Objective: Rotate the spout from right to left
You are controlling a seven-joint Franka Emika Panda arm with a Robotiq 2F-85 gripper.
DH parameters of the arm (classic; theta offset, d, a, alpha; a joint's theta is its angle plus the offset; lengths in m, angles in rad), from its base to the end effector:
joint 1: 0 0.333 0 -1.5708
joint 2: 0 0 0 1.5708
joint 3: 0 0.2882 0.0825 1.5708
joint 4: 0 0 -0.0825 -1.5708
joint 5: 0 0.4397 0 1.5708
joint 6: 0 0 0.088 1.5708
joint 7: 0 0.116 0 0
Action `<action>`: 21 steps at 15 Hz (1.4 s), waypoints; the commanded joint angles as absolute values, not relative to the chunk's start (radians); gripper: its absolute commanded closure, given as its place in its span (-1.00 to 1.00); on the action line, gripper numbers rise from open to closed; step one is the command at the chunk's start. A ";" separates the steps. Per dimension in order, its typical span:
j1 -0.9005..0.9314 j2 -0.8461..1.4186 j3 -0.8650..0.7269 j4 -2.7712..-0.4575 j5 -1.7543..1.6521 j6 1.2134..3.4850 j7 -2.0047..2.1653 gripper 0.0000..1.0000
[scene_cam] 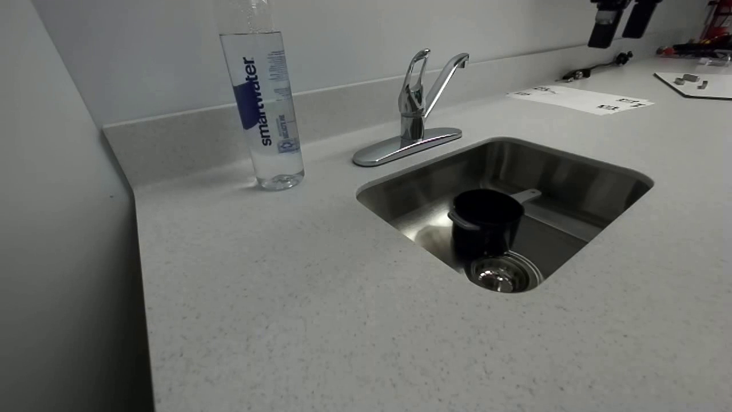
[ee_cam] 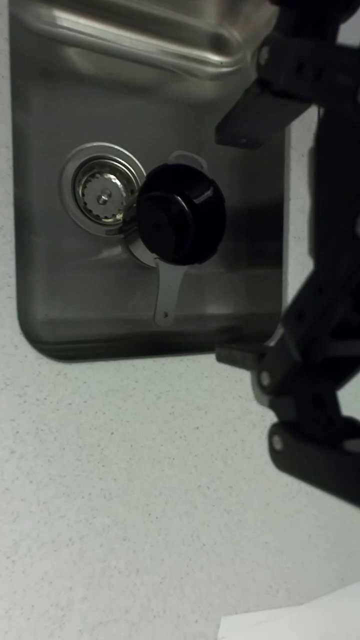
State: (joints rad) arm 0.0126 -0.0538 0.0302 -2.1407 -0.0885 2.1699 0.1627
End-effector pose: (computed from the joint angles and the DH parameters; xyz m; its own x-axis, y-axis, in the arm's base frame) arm 0.5871 0.0211 0.3718 0.9933 -0.0696 0.0925 -0.0757 -0.9950 0.0643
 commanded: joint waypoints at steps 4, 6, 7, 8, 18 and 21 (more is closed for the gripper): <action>0.012 -0.042 0.025 -2.123 -0.088 2.168 0.164 -1.00; 0.012 -0.041 0.025 -2.123 -0.088 2.168 0.165 -1.00; 0.012 -0.041 0.025 -2.123 -0.088 2.168 0.165 -1.00; 0.012 -0.041 0.025 -2.123 -0.088 2.168 0.165 -1.00; -0.007 0.122 -0.008 -2.009 -0.075 2.191 0.070 -1.00; -0.026 0.221 -0.026 -1.913 -0.053 2.214 -0.002 -1.00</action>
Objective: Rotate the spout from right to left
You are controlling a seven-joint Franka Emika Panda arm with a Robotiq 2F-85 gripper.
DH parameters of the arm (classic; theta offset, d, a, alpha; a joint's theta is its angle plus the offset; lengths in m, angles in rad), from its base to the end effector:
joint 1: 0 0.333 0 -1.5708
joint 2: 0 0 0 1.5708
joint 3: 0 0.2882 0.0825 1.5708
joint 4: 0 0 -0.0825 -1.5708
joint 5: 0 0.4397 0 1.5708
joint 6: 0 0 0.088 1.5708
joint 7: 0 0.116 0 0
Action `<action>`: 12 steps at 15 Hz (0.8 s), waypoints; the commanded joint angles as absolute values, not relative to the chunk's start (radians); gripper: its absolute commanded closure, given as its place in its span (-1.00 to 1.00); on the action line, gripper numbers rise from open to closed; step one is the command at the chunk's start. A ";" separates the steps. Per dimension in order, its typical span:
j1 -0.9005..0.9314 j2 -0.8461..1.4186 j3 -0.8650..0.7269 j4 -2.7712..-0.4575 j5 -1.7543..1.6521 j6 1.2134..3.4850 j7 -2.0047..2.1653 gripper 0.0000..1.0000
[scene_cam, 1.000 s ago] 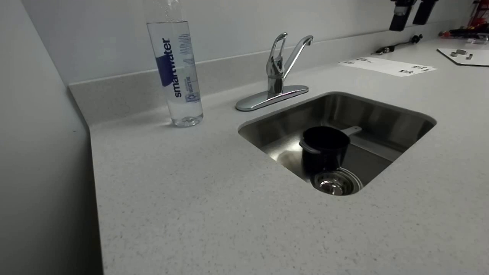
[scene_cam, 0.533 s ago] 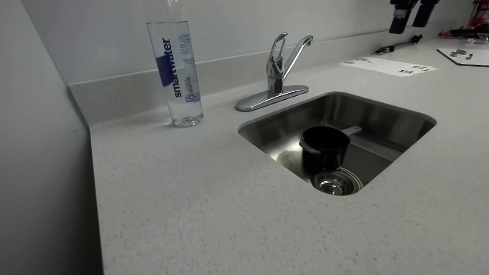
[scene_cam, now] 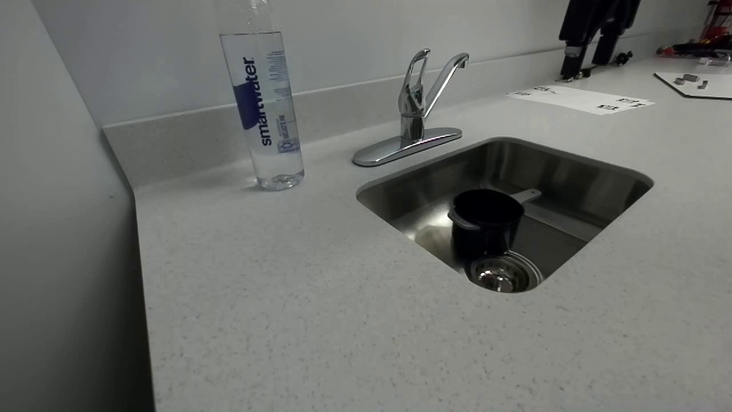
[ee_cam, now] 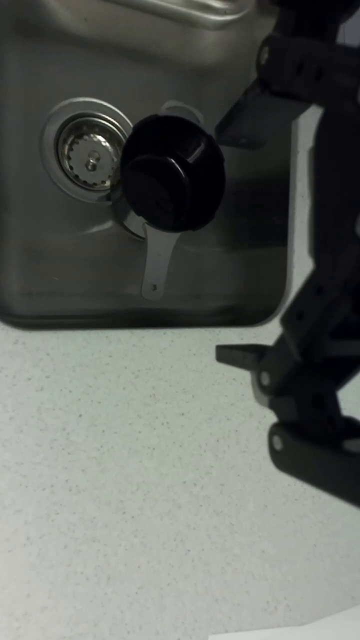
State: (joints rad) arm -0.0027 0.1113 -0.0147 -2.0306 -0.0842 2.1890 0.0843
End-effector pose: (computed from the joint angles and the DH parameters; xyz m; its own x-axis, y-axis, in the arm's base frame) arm 0.6218 -0.0144 0.3304 0.9973 -0.0525 0.0512 -0.0560 -0.9961 0.0683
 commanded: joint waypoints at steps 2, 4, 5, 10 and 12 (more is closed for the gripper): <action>-0.039 0.275 -0.030 -1.853 -0.042 2.256 -0.039 -1.00; -0.052 0.318 -0.026 -1.804 -0.026 2.315 -0.065 -1.00; -0.058 0.336 -0.023 -1.783 -0.017 2.341 -0.076 -1.00; -0.065 0.389 -0.012 -1.709 0.049 2.483 -0.075 -1.00; -0.058 0.411 -0.014 -1.678 0.048 2.542 -0.057 -1.00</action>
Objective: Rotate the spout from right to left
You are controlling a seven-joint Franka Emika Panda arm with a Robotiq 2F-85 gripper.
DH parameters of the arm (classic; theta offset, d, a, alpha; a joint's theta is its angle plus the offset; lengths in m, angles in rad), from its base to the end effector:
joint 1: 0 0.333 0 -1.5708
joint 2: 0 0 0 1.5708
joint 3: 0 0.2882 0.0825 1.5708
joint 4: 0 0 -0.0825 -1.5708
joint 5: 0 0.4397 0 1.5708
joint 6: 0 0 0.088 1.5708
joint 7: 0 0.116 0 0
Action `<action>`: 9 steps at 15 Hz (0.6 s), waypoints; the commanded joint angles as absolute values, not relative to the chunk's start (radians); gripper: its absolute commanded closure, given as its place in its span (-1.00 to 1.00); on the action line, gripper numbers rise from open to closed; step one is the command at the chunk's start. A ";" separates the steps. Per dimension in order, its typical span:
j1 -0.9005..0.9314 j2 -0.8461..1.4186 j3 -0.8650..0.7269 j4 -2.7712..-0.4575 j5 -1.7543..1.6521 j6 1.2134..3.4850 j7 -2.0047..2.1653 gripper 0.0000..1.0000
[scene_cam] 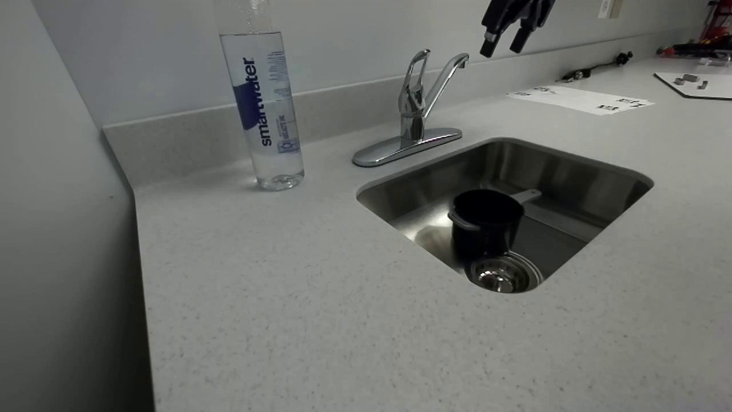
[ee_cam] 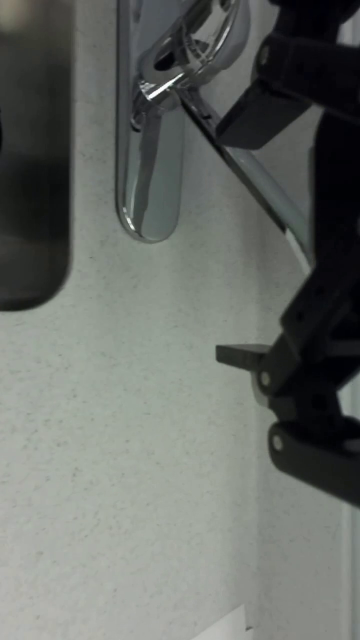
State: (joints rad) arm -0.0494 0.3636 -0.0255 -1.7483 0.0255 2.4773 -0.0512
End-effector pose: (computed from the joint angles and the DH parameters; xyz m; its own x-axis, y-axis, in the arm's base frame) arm 0.7207 -0.0527 0.3404 0.9333 -0.0340 0.3576 -0.0385 -0.9992 0.0055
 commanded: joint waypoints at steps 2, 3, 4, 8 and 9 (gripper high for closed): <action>-0.052 0.434 -0.016 -1.650 0.042 2.596 -0.040 -1.00; -0.049 0.446 -0.019 -1.640 0.036 2.620 -0.030 -1.00; -0.043 0.458 -0.022 -1.632 0.024 2.647 -0.025 -1.00; -0.033 0.502 -0.015 -1.609 0.021 2.723 -0.028 -1.00; -0.029 0.513 -0.015 -1.603 0.019 2.738 -0.026 -1.00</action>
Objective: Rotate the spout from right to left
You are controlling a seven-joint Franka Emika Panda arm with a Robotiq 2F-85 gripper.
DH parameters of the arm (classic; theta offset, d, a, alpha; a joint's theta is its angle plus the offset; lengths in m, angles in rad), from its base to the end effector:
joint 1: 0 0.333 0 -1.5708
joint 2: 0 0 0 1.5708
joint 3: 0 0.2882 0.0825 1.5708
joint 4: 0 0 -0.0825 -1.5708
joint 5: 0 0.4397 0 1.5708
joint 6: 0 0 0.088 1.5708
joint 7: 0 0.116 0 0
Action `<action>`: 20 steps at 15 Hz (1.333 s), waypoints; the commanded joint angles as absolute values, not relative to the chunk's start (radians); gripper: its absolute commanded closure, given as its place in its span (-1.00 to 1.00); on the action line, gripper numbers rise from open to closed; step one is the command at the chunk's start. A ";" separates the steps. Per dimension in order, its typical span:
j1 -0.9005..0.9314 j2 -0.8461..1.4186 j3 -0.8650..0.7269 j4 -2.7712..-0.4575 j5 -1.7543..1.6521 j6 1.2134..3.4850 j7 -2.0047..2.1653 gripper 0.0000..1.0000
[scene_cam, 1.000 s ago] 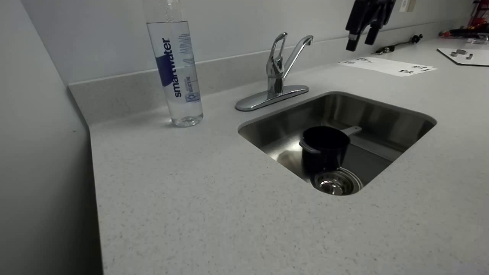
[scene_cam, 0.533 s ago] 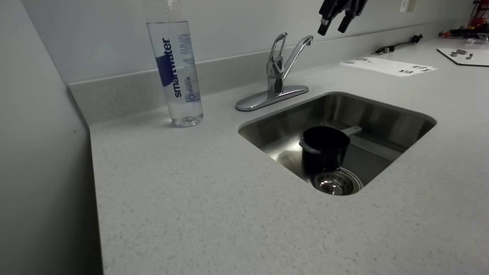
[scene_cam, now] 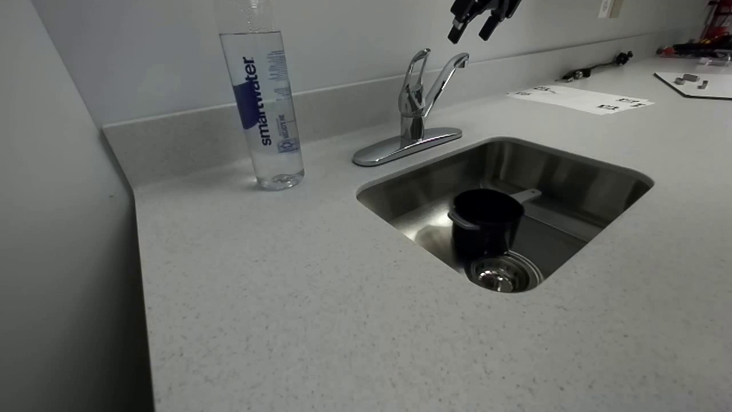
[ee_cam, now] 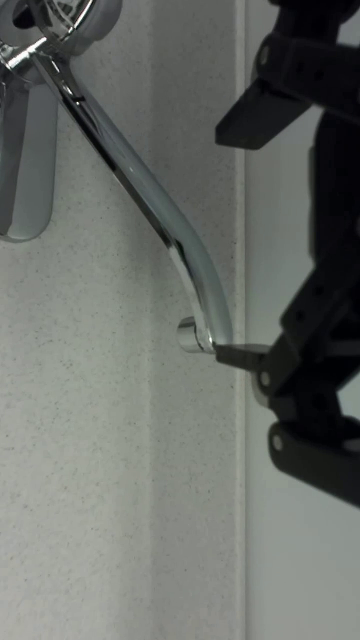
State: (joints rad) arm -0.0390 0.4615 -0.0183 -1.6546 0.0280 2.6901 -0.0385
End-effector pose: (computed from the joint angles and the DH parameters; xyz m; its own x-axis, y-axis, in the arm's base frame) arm 0.7566 -0.0426 0.3472 0.8391 -0.0288 0.5431 -0.0376 -0.9993 0.0051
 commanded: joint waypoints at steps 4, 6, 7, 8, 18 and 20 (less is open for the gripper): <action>-0.004 0.551 -0.029 -1.582 0.003 2.810 0.001 -1.00; 0.011 0.571 -0.045 -1.567 -0.010 2.847 0.023 -1.00; 0.018 0.580 -0.052 -1.561 -0.016 2.860 0.037 -1.00; 0.025 0.589 -0.059 -1.554 -0.020 2.868 0.052 -1.00; 0.093 0.686 -0.154 -1.474 -0.041 2.842 0.204 -1.00; 0.106 0.701 -0.175 -1.457 -0.044 2.835 0.238 -1.00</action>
State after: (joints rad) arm 0.0749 0.6494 -0.1302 -1.5182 -0.0259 2.8485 0.1681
